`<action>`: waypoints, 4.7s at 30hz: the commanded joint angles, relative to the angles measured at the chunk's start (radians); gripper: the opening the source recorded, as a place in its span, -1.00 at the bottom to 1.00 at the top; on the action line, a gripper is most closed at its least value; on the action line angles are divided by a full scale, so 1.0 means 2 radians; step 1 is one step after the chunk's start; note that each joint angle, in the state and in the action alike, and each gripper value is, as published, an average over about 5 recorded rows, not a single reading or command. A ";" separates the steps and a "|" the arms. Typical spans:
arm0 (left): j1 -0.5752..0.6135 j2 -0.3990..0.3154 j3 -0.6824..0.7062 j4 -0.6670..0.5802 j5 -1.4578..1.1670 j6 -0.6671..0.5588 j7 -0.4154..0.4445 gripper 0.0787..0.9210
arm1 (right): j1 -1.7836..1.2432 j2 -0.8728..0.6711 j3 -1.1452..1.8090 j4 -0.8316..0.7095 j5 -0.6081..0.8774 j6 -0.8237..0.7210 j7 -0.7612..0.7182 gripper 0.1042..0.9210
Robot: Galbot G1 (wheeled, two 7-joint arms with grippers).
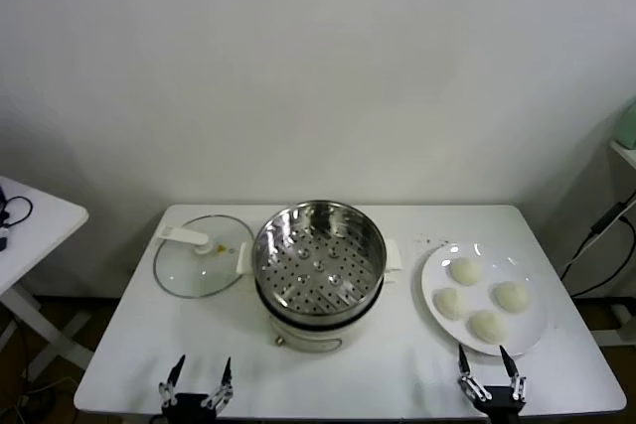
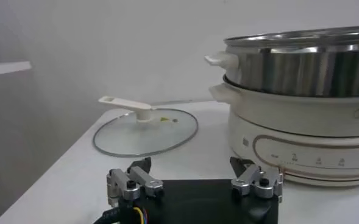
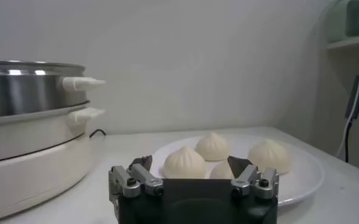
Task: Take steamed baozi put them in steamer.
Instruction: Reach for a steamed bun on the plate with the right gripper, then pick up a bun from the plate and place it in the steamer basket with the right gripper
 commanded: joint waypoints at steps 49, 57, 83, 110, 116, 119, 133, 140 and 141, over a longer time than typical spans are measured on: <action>-0.012 0.019 0.011 -0.006 0.001 -0.005 0.005 0.77 | 0.802 -0.445 -0.590 -0.184 -0.185 -0.327 -0.473 0.76; -0.012 0.015 0.016 -0.007 0.004 -0.006 0.006 0.77 | 0.968 -0.373 -0.788 -0.252 -0.189 -0.298 -0.521 0.76; -0.007 0.015 0.002 -0.005 0.009 -0.007 0.010 0.77 | 0.939 -0.208 -0.803 -0.453 -0.216 -0.236 -0.553 0.76; -0.009 0.013 -0.005 0.007 0.021 -0.009 0.006 0.77 | 0.904 -0.178 -0.757 -0.504 -0.261 -0.212 -0.552 0.72; -0.009 0.013 -0.005 0.007 0.022 -0.009 0.005 0.77 | 0.899 -0.182 -0.751 -0.494 -0.262 -0.210 -0.552 0.53; -0.010 0.013 -0.006 0.007 0.022 -0.009 0.005 0.77 | 0.901 -0.184 -0.749 -0.490 -0.260 -0.206 -0.551 0.42; -0.006 0.012 -0.008 0.003 0.026 -0.013 0.003 0.77 | 1.114 -0.239 -0.924 -0.338 -0.124 -0.164 -0.560 0.32; -0.001 0.012 -0.008 -0.002 0.030 -0.015 0.003 0.77 | 1.226 -0.203 -0.975 -0.310 -0.044 -0.124 -0.573 0.32; -0.001 0.012 -0.008 -0.002 0.030 -0.015 0.003 0.77 | 1.236 -0.196 -0.979 -0.304 -0.035 -0.117 -0.574 0.32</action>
